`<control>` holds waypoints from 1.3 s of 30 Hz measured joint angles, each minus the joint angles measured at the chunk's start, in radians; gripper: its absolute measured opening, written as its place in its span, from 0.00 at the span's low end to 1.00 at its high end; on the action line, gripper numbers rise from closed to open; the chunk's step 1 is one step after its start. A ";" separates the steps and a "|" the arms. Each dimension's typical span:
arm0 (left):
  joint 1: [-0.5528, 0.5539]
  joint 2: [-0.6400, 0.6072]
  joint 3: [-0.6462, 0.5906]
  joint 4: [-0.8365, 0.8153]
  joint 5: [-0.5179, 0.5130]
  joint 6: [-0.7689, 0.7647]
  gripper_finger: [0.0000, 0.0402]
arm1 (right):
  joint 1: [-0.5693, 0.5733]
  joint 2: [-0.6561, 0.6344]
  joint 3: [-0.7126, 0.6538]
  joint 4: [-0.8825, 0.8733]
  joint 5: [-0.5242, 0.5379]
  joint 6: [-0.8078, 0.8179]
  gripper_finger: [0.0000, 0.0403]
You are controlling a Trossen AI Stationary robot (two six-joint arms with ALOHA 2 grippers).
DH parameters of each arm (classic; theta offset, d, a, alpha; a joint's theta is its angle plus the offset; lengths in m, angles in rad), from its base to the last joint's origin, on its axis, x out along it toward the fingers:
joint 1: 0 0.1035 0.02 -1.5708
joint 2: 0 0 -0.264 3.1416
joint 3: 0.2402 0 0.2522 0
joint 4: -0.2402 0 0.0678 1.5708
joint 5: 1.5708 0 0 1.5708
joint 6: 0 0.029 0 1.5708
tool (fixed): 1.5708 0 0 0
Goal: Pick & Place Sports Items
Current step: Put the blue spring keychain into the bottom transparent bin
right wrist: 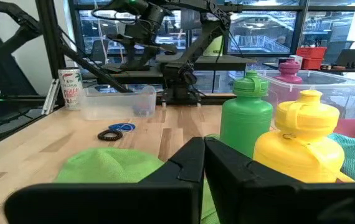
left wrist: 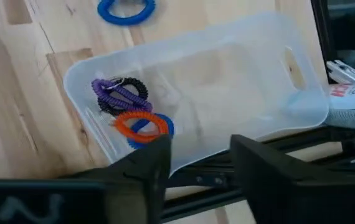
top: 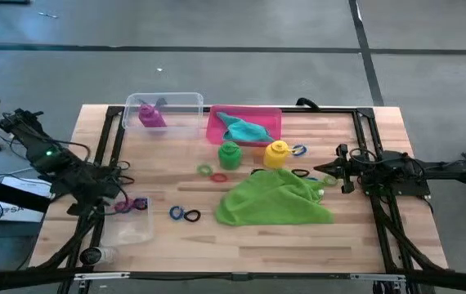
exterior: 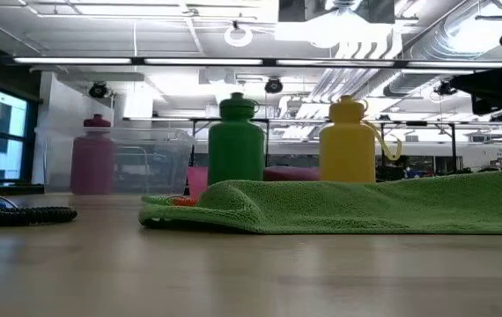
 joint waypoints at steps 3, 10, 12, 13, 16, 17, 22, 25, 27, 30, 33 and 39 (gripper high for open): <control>-0.001 -0.008 0.000 0.000 0.000 -0.019 0.39 | 0.000 0.000 0.000 0.000 0.000 0.000 0.00; -0.001 -0.006 0.000 0.005 -0.039 -0.059 0.44 | 0.000 0.000 0.000 0.000 0.000 0.000 0.00; -0.001 0.002 0.000 0.020 -0.069 -0.059 0.44 | 0.000 0.000 0.000 0.000 0.000 0.000 0.00; 0.000 0.006 0.000 0.029 -0.085 -0.061 0.44 | 0.000 0.000 0.000 0.000 0.000 0.000 0.00; 0.002 0.012 0.000 0.064 -0.119 -0.072 0.44 | 0.000 0.000 0.000 0.000 0.000 0.000 0.00; 0.007 0.015 0.000 0.076 -0.123 -0.075 0.44 | 0.000 0.000 0.000 0.000 0.000 0.000 0.00; 0.057 0.043 -0.001 0.101 -0.127 -0.074 0.44 | 0.000 0.000 0.000 0.000 0.000 0.000 0.00; 0.105 0.068 -0.001 0.116 -0.125 -0.074 0.44 | 0.000 0.000 0.000 0.000 0.000 0.000 0.00; 0.136 0.086 0.000 0.140 -0.117 -0.074 0.44 | 0.000 0.000 0.000 0.000 0.000 0.000 0.00; 0.181 0.115 0.000 0.178 -0.101 -0.069 0.44 | 0.000 0.000 0.000 0.000 0.000 0.000 0.00; 0.226 0.146 0.000 0.213 -0.085 -0.058 0.44 | 0.000 0.000 0.000 0.000 0.000 0.000 0.00; 0.316 0.208 0.001 0.279 -0.025 -0.058 0.44 | 0.000 0.000 0.000 0.000 0.000 0.000 0.00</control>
